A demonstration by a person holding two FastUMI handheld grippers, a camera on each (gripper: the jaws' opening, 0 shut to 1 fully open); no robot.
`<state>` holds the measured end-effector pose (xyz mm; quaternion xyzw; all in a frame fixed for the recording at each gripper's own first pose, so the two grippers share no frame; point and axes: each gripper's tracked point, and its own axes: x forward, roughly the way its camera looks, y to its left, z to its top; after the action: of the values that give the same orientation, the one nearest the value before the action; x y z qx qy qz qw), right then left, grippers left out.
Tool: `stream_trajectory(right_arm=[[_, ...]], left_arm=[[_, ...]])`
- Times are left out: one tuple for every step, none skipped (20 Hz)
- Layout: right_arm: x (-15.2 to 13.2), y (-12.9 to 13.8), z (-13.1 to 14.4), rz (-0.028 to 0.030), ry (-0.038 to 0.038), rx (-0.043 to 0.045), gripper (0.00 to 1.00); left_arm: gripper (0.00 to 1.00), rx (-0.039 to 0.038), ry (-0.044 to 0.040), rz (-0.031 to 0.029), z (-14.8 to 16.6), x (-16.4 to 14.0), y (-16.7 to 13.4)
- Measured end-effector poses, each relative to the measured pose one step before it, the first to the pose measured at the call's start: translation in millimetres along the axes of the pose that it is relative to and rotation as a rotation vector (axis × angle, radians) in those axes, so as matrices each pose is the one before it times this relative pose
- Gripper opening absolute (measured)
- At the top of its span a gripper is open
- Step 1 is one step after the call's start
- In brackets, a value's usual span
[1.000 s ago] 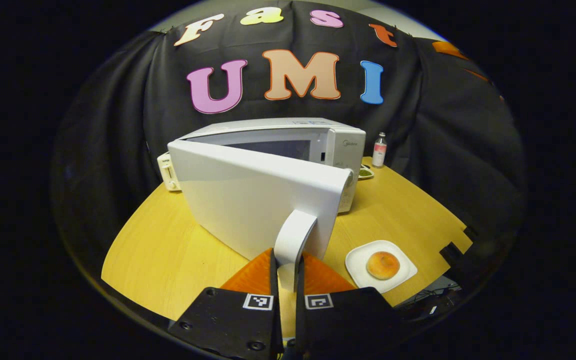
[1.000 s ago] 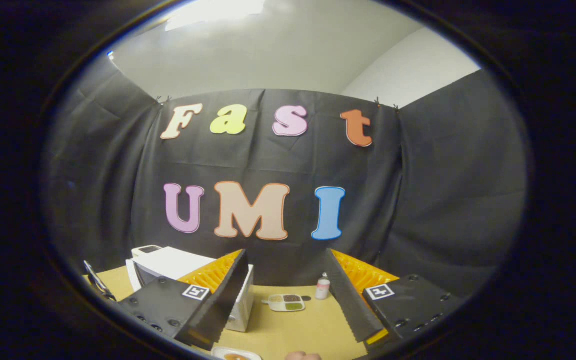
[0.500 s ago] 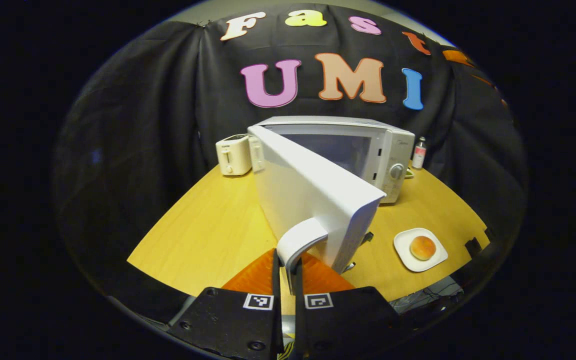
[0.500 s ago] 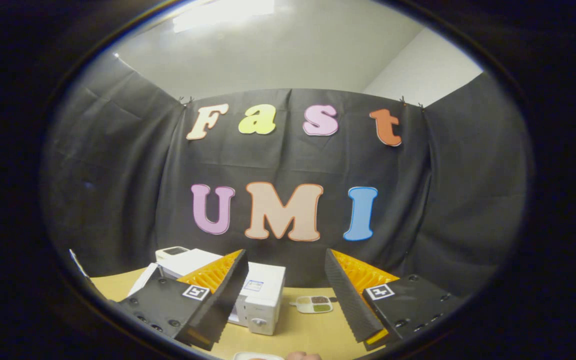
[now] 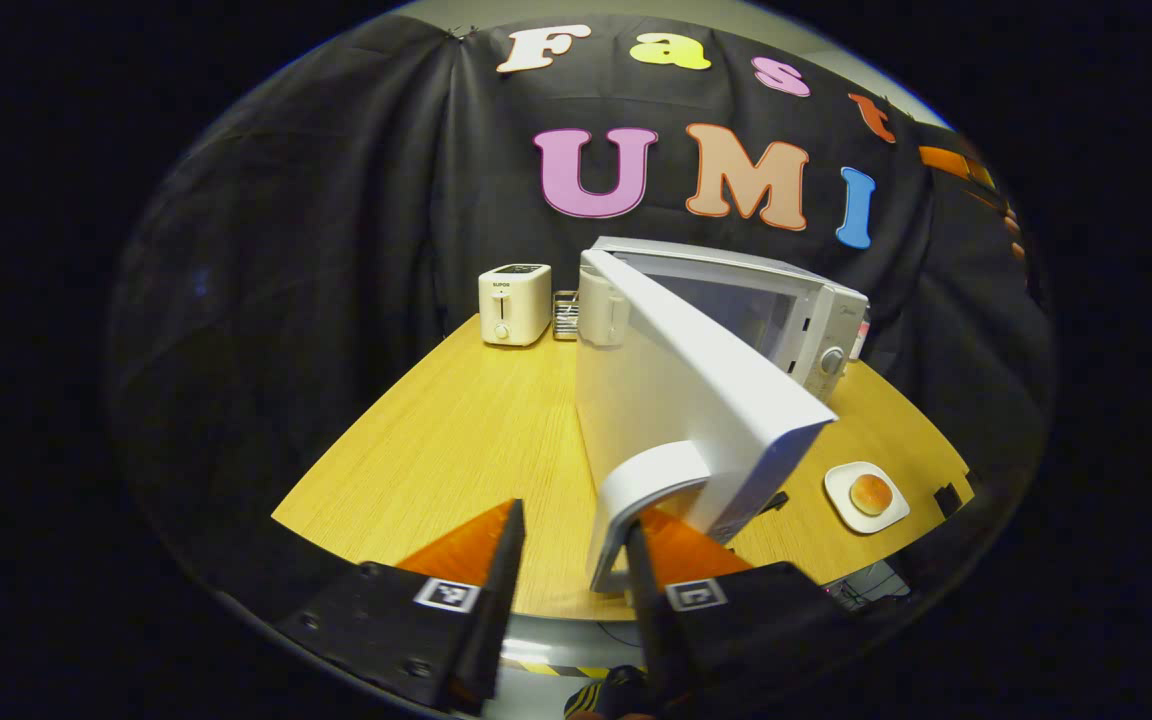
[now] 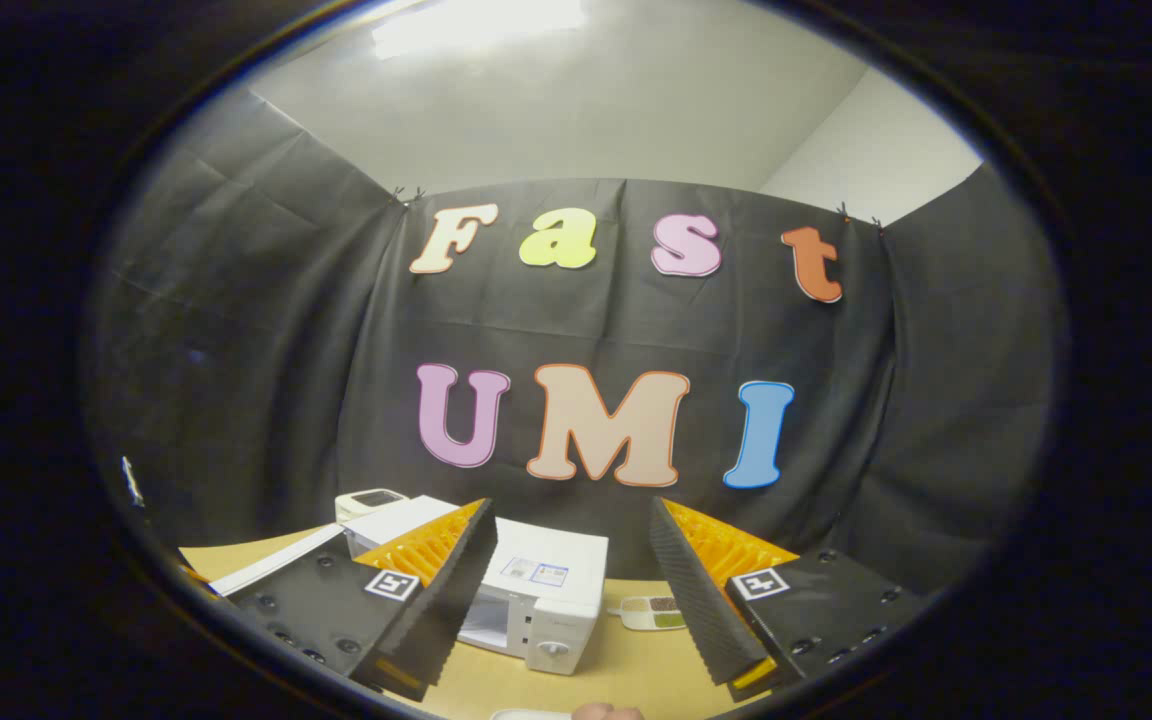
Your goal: Open the microwave oven with the left hand, put the food in, and close the microwave oven.
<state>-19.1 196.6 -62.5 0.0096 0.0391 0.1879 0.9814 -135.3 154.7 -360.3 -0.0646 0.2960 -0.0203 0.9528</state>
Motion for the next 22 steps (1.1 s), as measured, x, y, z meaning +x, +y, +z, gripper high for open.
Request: stream_trajectory(right_arm=[[1.04, 3.09, 0.75, 0.00077, -0.00091, -0.00112, 0.96], [-0.77, 3.3, -0.14, 0.00421, -0.0003, -0.00202, 0.96], [1.13, 2.39, 0.15, 0.00203, 0.00051, -0.00632, 0.96], [0.62, 1.95, -0.97, 0.00117, 0.001, -0.00734, 0.97], [-0.42, 1.39, -0.28, 0.00032, -0.00078, -0.00555, 0.96], [-0.99, 0.94, -0.13, -0.00179, -0.00096, -0.00362, 0.97], [-1.3, 0.62, 0.41, -0.00192, -0.00031, -0.00232, 0.96], [-1.11, 0.25, -0.89, -0.0019, 0.00164, -0.00307, 0.96], [-1.41, 0.09, -0.18, -0.00311, 0.00051, -0.00373, 0.96], [-1.83, -0.54, -0.36, -0.00482, -0.00141, -0.00394, 0.96], [-0.69, -0.7, -0.1, -0.00564, 0.00029, -0.00239, 0.96], [-1.72, -1.36, -1.07, -0.00529, 0.00049, 0.00064, 0.96], [-0.86, 0.23, -1.11, -0.00493, 0.00274, 0.00173, 0.96], [-1.06, -0.03, -3.59, -0.003, 0.0054, 0.00266, 0.96], [-1.05, 1.38, -3.49, -0.00024, 0.00777, 0.0018, 0.96], [-0.48, 1.89, -3.15, 0.00066, 0.00836, -0.00019, 0.97], [-1.65, 0.64, -3.83, 0.00014, 0.00855, -0.00169, 0.96], [-0.85, 2.0, -3.99, 0.00304, 0.00665, -0.00167, 0.97], [-1.28, 1.8, -2.6, 0.00194, 0.00453, -0.00158, 0.97], [-1.51, 1.81, -2.7, 0.00176, 0.00243, 0.00095, 0.97], [-1.25, 3.4, -2.71, 0.00313, 0.00308, 0.00295, 0.97], [-0.77, 1.34, -4.39, 0.00195, 0.00297, 0.00482, 0.97]], left_arm=[[0.72, -0.00733, -0.00121, -0.00548, -0.36, -0.89, 3.03], [0.93, 0.00546, -0.00185, 0.00155, 0.39, -0.88, 3.24], [0.95, 0.01222, -0.006, 0.0076, 0.74, -1.09, 2.32], [0.95, 0.00883, -0.00996, 0.0054, 2.07, 0.13, 2.23], [0.95, 0.00037, 0.0005, 0.00308, -0.07, -0.44, 1.46], [0.95, -0.00595, 0.00366, -0.00236, -0.78, 2.76, -0.08], [0.95, -0.0022, 0.00332, 0.0001, -0.38, -0.47, 0.8], [0.95, 0.00427, 0.00095, 0.00104, -0.51, -0.67, 1.53], [0.95, 0.00747, 0.00189, 0.00005, 0.24, -1.96, 1.13], [0.95, 0.01028, -0.00089, -0.00023, -0.67, -2.57, 0.93], [0.95, 0.01876, -0.00155, 0.00324, 0.06, -2.99, 0.8], [0.95, 0.02399, -0.00727, 0.00372, 0.41, -3.02, 2.14], [0.95, 0.01652, -0.00353, -0.00021, -0.05, -4.09, 1.83], [0.95, 0.00738, 0.00398, 0.00067, -3.2, -3.49, 2.63], [0.95, -0.00252, 0.00637, -0.00166, -1.24, -3.17, 0.93], [0.94, -0.00728, 0.00063, 0.00316, -1.14, -4.29, 1.67], [0.95, -0.00904, -0.00245, 0.00319, 1.38, -3.55, 1.82], [0.94, -0.0114, -0.00078, -0.0003, 1.3, -4.69, 0.38], [0.94, -0.00826, 0.00034, 0.00565, 2.91, -4.51, 0.31], [0.94, -0.0041, -0.01938, 0.00581, 6.97, -4.61, 1.41], [0.94, -0.00312, -0.02414, 0.01036, 12.74, -5.91, 1.45], [0.94, -0.00448, -0.02835, 0.00703, 13.29, -5.6, 1.85]])
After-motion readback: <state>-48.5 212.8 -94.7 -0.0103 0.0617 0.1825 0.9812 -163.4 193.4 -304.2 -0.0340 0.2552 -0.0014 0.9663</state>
